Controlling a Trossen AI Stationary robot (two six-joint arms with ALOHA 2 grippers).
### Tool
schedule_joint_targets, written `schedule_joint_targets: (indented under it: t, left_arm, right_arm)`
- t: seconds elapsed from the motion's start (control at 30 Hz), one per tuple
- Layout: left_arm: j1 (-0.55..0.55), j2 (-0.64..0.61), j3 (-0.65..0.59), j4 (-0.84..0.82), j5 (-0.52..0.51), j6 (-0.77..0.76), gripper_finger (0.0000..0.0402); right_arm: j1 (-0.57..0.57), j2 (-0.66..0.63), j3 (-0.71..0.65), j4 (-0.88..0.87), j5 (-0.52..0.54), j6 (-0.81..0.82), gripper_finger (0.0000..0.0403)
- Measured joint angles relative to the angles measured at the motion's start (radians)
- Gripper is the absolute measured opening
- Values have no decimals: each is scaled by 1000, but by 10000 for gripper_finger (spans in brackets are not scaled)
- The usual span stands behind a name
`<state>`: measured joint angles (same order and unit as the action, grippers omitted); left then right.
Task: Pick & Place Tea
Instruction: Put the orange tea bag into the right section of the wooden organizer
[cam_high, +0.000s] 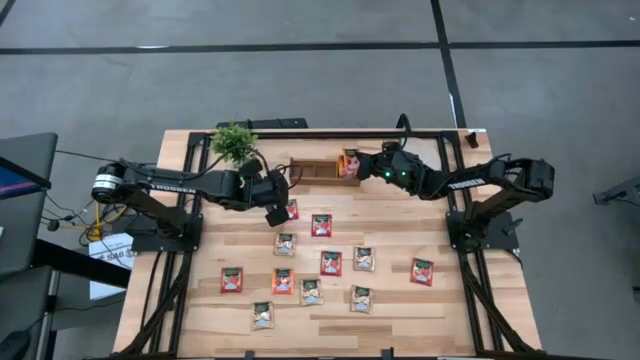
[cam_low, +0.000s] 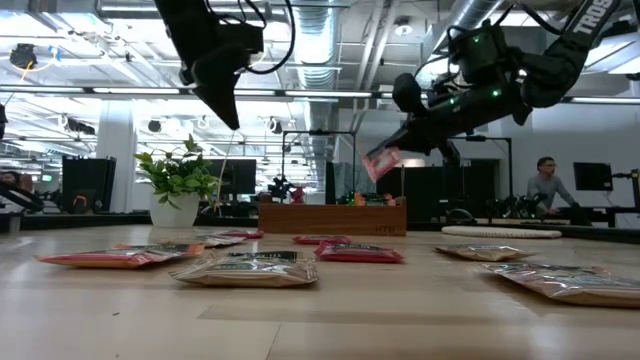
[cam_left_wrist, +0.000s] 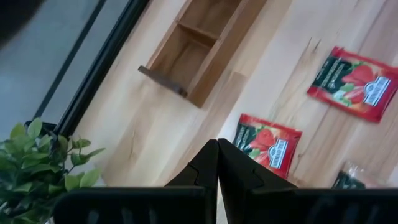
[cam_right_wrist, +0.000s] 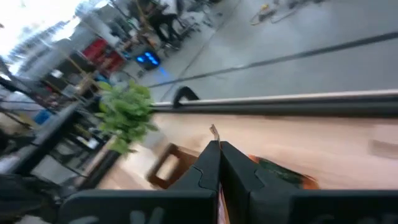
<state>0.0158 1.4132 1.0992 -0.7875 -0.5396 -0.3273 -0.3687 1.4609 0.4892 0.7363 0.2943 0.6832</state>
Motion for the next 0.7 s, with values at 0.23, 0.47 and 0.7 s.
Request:
schedule_joint_targets:
  t: [0.23, 0.47, 0.7]
  left_arm:
    - [0, 0, 0, 38, 21, 1, 0]
    - [0, 0, 0, 81, 50, 1, 0]
    - [-1, 0, 0, 86, 54, 1, 0]
  right_arm:
    - [2, 0, 0, -10, 36, 24, 0]
    - [24, 1, 47, -73, 73, 68, 0]
    - [42, 140, 137, -158, 74, 68, 0]
